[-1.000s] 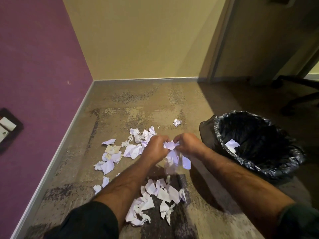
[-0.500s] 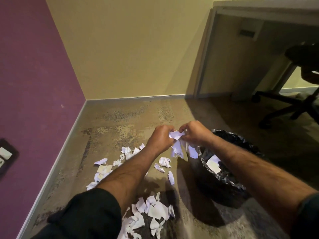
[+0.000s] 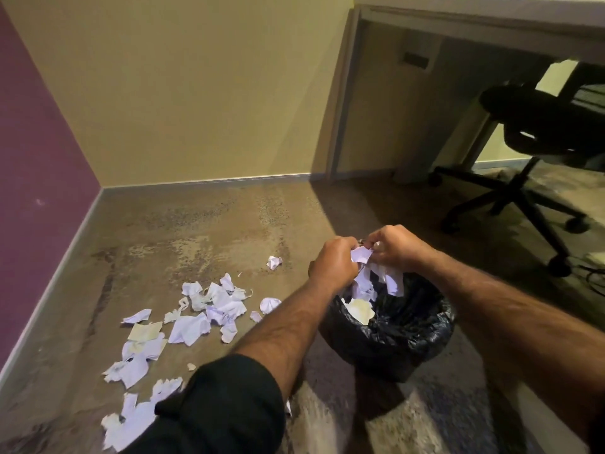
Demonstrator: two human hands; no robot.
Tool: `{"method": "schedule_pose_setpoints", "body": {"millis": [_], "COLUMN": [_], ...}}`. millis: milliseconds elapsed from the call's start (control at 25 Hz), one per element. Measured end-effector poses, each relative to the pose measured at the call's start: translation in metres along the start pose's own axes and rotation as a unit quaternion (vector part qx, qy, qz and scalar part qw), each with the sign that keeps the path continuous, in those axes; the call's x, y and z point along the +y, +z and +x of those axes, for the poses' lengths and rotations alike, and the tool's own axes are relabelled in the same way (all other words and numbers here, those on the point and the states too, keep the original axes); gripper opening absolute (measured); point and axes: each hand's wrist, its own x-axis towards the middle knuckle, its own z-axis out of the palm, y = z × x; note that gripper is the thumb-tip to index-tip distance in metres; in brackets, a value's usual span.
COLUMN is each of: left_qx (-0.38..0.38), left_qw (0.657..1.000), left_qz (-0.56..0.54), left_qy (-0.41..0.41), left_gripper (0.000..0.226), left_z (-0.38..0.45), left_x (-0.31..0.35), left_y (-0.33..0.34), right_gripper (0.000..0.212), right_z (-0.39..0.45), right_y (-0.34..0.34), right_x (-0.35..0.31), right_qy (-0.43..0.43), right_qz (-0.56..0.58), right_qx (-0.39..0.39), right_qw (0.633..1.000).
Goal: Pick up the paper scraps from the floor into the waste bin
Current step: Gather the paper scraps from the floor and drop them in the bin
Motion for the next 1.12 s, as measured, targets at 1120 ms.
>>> {"method": "schedule_pose_setpoints", "body": {"millis": [1120], "left_qx": [-0.080], "left_qw": [0.995], "left_qz": [0.032], "left_qy": [0.041], "left_gripper": [0.086], "left_z": [-0.032], "left_x": [-0.046], "left_y": [-0.007], "right_gripper": [0.059], "right_z": [-0.009], "right_y": [0.050], "right_x": [-0.025], "right_qy": [0.037], "right_qz": [-0.035], "right_qx": [0.051], "right_qw": [0.997]}}
